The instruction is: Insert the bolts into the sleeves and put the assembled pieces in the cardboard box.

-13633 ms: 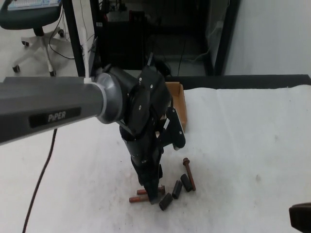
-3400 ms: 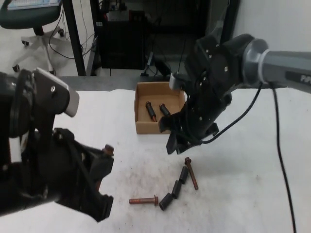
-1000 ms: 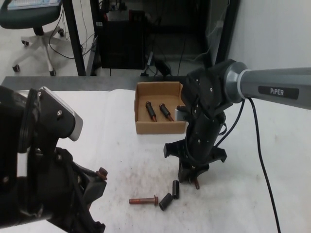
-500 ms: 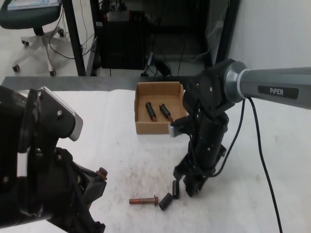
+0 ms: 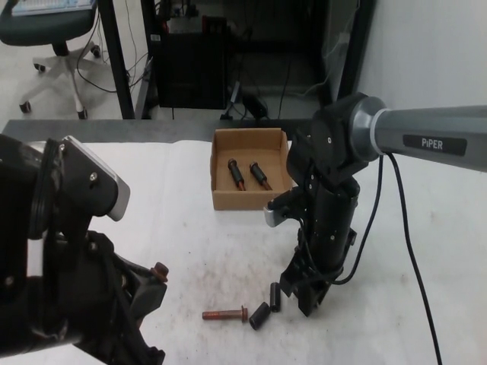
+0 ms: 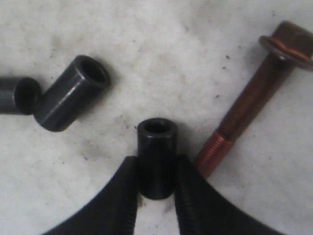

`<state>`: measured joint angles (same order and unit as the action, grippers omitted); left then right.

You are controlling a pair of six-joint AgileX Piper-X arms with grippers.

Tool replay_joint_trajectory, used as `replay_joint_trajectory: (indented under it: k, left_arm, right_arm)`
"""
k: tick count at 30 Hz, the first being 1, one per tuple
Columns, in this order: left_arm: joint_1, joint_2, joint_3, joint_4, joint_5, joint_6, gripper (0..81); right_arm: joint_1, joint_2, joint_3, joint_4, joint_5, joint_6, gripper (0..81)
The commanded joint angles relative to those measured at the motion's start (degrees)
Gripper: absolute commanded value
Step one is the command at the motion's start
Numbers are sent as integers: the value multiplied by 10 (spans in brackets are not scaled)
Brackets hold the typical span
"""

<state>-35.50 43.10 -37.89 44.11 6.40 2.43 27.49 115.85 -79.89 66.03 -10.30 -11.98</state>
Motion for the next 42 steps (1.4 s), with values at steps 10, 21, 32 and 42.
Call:
replay_joint_trajectory:
  k: [10,21,32,42]
  left_arm:
    - [-1,-1,-3,-32,-1,2,3]
    - [-1,-1,-3,-32,-1,2,3]
    - [-1,-1,-3,-32,-1,2,3]
    - [-1,-1,-3,-32,-1,2,3]
  right_arm:
    - [-1,7,2,7,16,-8,319]
    - [13,7,2,-46,14,-8,321]
    - [27,7,2,-55,14,-8,321]
    - [26,7,2,-23,31,-8,321]
